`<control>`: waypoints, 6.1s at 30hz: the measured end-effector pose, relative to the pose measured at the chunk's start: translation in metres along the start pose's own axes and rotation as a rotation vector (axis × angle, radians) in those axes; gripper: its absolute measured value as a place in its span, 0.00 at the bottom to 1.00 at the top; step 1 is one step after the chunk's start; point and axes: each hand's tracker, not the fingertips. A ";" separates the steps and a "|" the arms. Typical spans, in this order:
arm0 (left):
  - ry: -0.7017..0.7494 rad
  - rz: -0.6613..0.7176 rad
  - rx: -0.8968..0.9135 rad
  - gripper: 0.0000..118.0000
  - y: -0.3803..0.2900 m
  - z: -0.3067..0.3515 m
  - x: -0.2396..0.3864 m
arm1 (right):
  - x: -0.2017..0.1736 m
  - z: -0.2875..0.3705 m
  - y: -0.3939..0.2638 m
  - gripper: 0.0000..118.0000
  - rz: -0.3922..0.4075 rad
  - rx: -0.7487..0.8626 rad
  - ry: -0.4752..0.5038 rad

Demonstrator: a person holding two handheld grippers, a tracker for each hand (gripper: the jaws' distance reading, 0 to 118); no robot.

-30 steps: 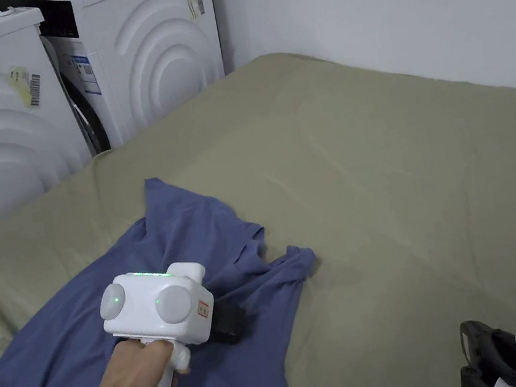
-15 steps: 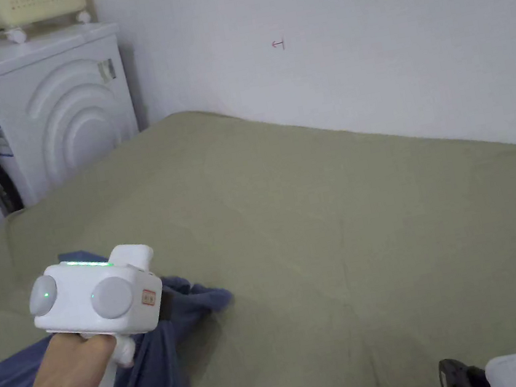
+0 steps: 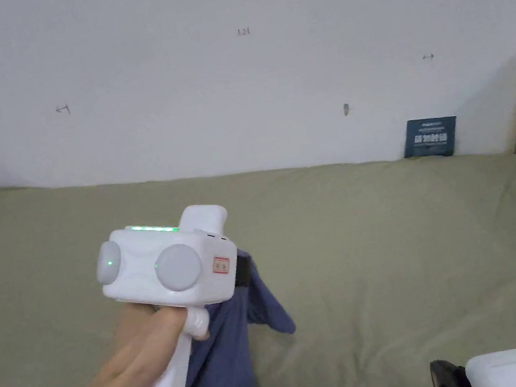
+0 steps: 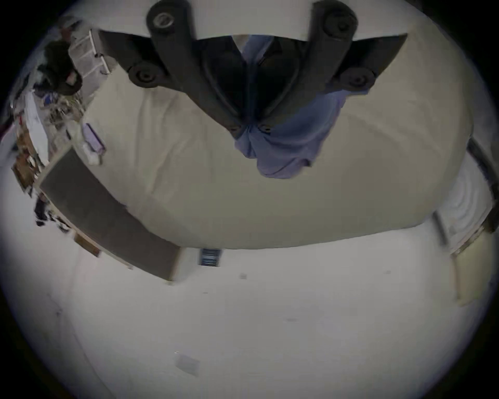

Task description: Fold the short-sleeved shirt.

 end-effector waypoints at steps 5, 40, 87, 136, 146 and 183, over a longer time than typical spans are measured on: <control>-0.151 -0.068 -0.088 0.03 -0.002 -0.086 0.086 | 0.045 -0.006 -0.013 0.01 -0.056 -0.039 -0.087; 0.417 0.163 0.491 0.00 -0.151 0.202 -0.006 | -0.005 0.006 0.025 0.01 -0.040 0.105 0.024; 0.307 0.320 -0.307 0.00 -0.237 0.019 -0.187 | 0.041 -0.120 -0.014 0.01 -0.069 -0.180 -0.040; 0.480 0.200 0.231 0.00 -0.003 0.216 -0.171 | 0.170 -0.061 0.200 0.08 -0.143 -0.019 0.036; 0.508 0.174 0.255 0.00 0.054 0.197 -0.170 | 0.171 -0.089 0.249 0.08 -0.143 0.026 -0.004; 0.572 0.118 0.119 0.00 0.060 0.002 -0.204 | 0.152 -0.271 0.191 0.08 -0.085 -0.119 -0.112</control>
